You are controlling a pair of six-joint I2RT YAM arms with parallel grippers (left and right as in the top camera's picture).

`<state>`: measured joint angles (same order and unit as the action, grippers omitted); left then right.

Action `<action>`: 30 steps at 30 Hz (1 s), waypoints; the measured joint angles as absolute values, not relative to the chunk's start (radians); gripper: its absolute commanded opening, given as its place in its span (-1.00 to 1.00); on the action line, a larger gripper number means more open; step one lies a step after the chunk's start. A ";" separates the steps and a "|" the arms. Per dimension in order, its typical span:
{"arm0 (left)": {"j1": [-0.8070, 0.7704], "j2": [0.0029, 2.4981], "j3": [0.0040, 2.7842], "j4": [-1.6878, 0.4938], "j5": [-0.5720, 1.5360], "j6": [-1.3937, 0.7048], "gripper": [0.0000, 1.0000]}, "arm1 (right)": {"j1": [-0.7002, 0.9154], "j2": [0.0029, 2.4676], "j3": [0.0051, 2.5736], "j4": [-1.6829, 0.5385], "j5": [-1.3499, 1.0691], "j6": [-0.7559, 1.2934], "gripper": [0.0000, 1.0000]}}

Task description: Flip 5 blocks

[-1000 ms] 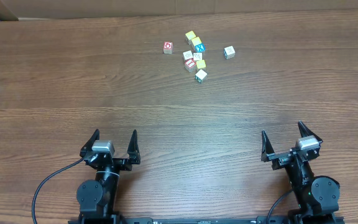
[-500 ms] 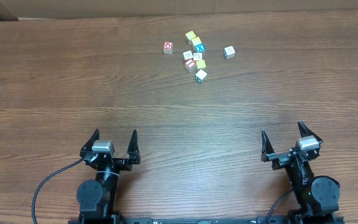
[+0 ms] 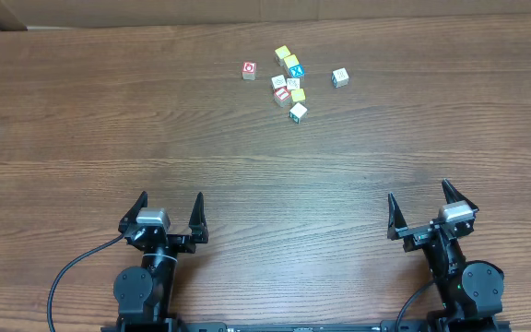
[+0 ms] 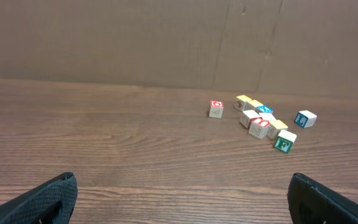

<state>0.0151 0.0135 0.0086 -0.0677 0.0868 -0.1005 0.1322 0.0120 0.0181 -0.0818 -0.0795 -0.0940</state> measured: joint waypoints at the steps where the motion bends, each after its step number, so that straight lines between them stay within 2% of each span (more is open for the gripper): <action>1: 0.015 0.014 0.009 -0.068 0.087 -0.101 1.00 | 0.132 0.012 0.018 -0.082 -0.080 -0.094 1.00; 20: 0.015 0.014 0.010 -0.080 0.087 -0.142 1.00 | 0.132 0.012 0.018 -0.081 -0.079 -0.094 1.00; 30: 0.015 0.013 0.154 -0.348 0.106 -0.166 1.00 | 0.132 0.012 0.018 -0.081 -0.079 -0.094 1.00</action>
